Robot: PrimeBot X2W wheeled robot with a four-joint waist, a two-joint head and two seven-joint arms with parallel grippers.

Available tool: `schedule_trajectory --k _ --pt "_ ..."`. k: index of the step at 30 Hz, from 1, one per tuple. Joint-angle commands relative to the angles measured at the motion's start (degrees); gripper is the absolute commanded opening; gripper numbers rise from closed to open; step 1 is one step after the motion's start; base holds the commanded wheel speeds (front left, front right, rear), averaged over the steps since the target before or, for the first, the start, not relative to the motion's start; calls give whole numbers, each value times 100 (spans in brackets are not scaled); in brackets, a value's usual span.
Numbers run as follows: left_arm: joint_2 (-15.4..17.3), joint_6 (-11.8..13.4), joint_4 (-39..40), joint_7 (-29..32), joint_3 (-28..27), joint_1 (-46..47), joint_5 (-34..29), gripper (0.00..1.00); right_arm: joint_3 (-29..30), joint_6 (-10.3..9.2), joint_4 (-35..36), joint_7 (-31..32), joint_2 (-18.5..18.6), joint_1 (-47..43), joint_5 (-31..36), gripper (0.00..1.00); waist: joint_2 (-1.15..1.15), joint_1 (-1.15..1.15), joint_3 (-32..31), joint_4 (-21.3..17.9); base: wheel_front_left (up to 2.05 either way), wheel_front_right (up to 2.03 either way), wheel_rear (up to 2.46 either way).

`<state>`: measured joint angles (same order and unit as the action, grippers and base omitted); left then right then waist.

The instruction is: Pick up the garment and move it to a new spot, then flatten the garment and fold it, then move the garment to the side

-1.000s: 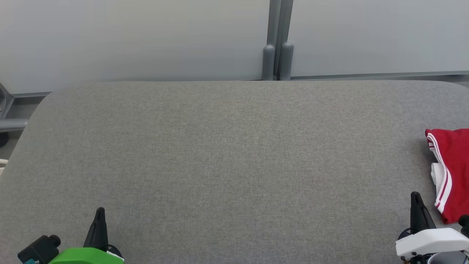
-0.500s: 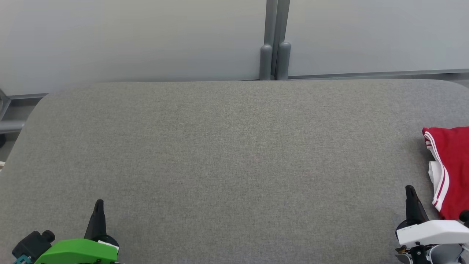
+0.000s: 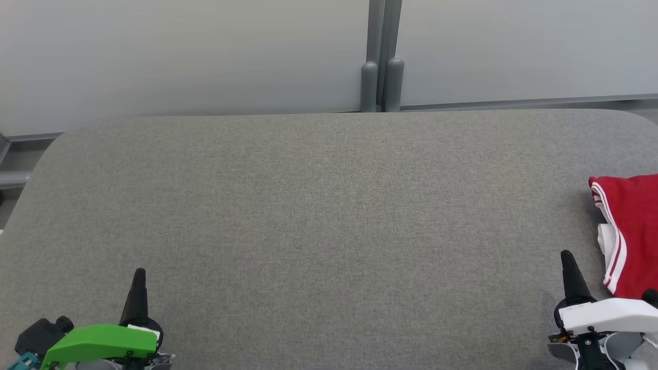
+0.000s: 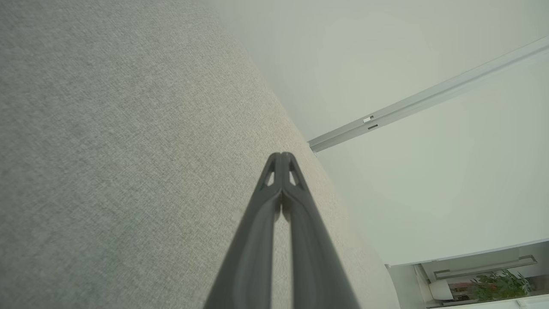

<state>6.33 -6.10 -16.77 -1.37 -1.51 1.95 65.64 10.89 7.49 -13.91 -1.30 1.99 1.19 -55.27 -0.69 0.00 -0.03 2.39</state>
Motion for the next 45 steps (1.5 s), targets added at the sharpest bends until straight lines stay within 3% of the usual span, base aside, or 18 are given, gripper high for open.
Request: schedule_trajectory --k 1,45 --pt "-1 -43 63 39 -48 160 172 0 -19 3 31 44 45 124 -203 0 34 0 1 -6 0 0 0" --pt "-267 -123 84 604 -352 543 2023 0 -272 3 -65 618 90 503 -2813 0 58 0 17 -166 0 0 0"
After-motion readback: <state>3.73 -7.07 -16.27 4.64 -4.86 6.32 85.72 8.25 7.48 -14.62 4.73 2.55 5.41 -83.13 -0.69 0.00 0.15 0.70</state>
